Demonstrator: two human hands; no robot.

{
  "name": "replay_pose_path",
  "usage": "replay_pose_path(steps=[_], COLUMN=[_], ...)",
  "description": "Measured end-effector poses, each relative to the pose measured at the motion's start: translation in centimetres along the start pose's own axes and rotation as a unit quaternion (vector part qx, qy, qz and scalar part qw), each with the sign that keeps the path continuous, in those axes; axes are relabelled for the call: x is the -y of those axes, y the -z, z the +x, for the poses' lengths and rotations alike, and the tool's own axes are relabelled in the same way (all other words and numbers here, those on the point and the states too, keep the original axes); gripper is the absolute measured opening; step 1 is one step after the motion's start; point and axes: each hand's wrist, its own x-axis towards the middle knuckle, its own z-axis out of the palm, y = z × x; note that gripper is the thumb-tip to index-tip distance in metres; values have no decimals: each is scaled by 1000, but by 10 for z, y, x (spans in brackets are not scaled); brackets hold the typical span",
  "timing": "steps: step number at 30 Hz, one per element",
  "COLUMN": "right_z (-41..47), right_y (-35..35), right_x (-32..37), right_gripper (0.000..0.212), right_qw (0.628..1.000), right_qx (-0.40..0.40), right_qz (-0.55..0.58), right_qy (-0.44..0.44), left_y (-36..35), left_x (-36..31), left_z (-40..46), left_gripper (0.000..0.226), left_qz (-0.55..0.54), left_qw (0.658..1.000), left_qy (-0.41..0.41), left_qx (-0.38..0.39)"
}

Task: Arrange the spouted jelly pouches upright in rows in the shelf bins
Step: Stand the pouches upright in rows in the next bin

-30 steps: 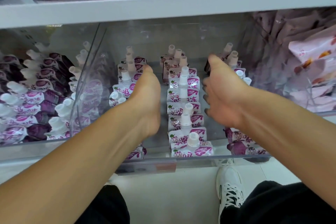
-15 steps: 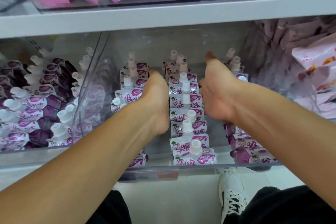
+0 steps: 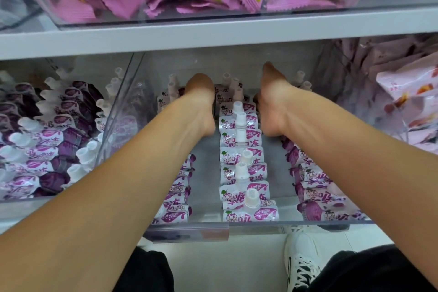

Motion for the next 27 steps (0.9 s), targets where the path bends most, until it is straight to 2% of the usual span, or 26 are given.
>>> replay_pose_path(steps=[1, 3, 5, 9, 12, 13, 16, 19, 23, 25, 27], right_z=[1, 6, 8, 1, -2, -2, 2, -3, 4, -23, -39], right_y=[-2, -5, -6, -6, -4, -4, -2, -3, -3, -5, -1], right_x=[2, 1, 1, -3, -4, -3, -2, -2, -4, -4, -3], right_gripper=[95, 106, 106, 96, 70, 68, 98, 93, 115, 105, 84], right_qw=[1000, 999, 998, 997, 998, 998, 996, 995, 996, 998, 998], right_qx=[16, 12, -12, -36, -30, -28, -36, -33, -32, -40, -51], right_qz=[23, 51, 55, 61, 37, 33, 75, 83, 77, 39, -6], right_qy=[-4, 2, 7, -4, 28, 37, 26, 34, 25, 29, 39], left_y=[-2, -2, -3, -2, -2, -3, -2, 0, -1, -5, -6], left_x=[1, 5, 7, 11, 12, 12, 12, 12, 12, 10, 11], left_z=[-2, 0, -4, 0, 0, 0, 0, 5, 1, -12, -23], left_gripper=[28, 29, 29, 47, 51, 52, 55, 66, 59, 55, 53], left_qz=[25, 5, 13, 2, 16, 21, 34, 35, -52, -51, -8], left_qw=[1000, 1000, 999, 999, 998, 998, 998, 997, 995, 995, 997], left_qy=[-6, 12, 31, 37, 33, 30, 31, 36, 57, 57, 62], left_qx=[-11, -8, 0, 34, 46, 47, 45, 56, 63, 60, 47])
